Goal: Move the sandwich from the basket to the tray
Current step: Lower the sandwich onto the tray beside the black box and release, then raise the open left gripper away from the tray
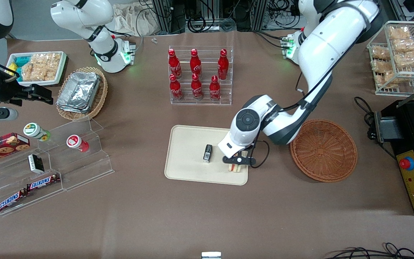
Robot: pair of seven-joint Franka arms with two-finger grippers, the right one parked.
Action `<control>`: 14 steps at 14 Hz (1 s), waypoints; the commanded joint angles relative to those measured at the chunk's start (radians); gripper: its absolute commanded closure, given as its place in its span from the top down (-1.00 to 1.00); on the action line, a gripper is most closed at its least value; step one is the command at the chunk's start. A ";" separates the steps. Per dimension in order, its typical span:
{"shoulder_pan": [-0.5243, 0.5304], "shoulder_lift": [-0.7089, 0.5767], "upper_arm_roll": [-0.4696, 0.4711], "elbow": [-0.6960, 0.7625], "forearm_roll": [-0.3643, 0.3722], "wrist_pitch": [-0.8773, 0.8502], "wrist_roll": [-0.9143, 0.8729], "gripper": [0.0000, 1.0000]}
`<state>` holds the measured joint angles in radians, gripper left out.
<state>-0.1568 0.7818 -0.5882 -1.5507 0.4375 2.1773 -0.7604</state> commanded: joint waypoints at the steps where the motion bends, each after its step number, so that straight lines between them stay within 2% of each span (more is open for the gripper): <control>1: -0.018 0.066 0.007 0.060 0.064 0.013 0.018 -1.00; 2: -0.018 0.074 0.008 0.060 0.076 0.013 0.016 -0.70; 3: -0.018 0.076 0.007 0.060 0.078 0.013 0.015 0.23; 4: -0.018 0.076 0.008 0.060 0.079 0.013 0.018 0.99; 10: -0.003 0.013 0.008 0.113 0.076 -0.004 0.004 1.00; 14: 0.060 -0.137 -0.002 0.104 0.050 -0.172 0.018 1.00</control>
<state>-0.1219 0.7456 -0.5869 -1.4146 0.4949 2.0804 -0.7507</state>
